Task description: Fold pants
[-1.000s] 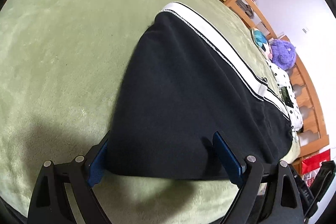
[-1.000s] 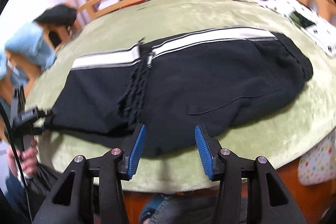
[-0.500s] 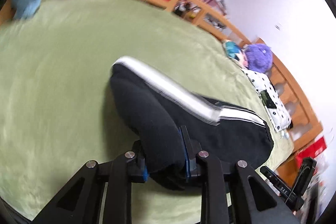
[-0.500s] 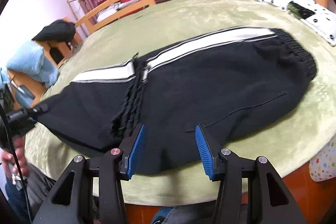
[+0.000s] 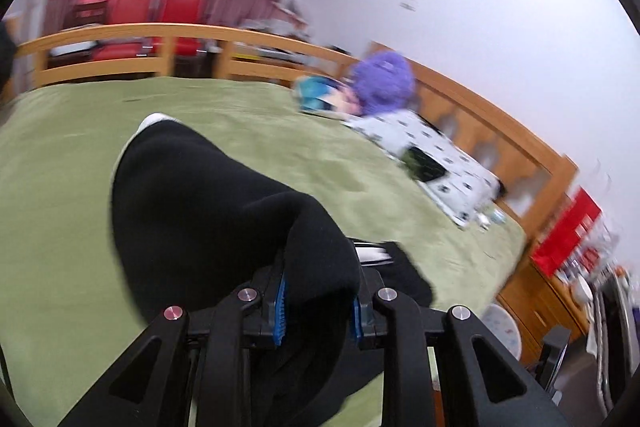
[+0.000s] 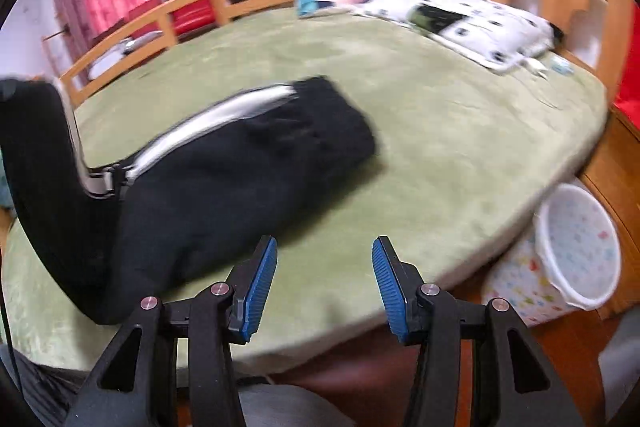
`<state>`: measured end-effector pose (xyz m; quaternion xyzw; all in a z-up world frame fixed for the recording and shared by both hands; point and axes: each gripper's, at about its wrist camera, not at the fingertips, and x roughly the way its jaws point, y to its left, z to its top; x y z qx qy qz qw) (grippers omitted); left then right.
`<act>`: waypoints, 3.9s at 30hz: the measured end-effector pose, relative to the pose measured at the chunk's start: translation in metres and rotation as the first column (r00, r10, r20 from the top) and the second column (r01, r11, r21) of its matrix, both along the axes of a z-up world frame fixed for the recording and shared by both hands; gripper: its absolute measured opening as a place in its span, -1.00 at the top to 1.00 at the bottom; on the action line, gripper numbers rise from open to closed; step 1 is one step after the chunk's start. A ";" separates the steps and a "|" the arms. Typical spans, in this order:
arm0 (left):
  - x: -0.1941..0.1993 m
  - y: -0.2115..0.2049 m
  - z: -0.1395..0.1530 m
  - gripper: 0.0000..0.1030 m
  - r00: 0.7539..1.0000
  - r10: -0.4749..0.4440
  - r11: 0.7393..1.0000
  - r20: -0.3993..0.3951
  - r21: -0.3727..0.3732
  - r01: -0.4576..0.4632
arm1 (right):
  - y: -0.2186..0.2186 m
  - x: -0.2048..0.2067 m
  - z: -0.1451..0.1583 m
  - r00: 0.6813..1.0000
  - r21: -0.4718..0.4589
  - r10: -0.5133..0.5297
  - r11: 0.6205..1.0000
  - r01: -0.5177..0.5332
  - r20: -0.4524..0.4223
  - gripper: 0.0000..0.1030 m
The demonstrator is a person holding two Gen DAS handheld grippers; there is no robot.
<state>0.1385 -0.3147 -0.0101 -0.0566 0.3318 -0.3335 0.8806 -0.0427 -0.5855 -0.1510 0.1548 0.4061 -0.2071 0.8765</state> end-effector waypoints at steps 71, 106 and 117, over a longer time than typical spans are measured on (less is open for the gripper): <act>0.048 0.032 -0.179 0.54 0.872 -0.122 0.982 -0.475 -0.183 0.038 | -0.023 0.146 -0.015 0.978 0.046 0.208 0.977 -0.208 0.012 0.39; 0.103 0.369 -0.196 0.02 0.804 0.245 0.967 -0.542 0.071 -0.247 | 0.316 0.211 -0.018 0.857 0.042 0.515 0.856 -0.516 0.019 -0.12; 0.033 0.369 -0.150 -0.39 0.876 0.378 0.924 -0.301 0.176 -0.338 | 0.309 0.162 0.017 0.829 -0.030 0.544 0.838 -0.545 0.127 0.12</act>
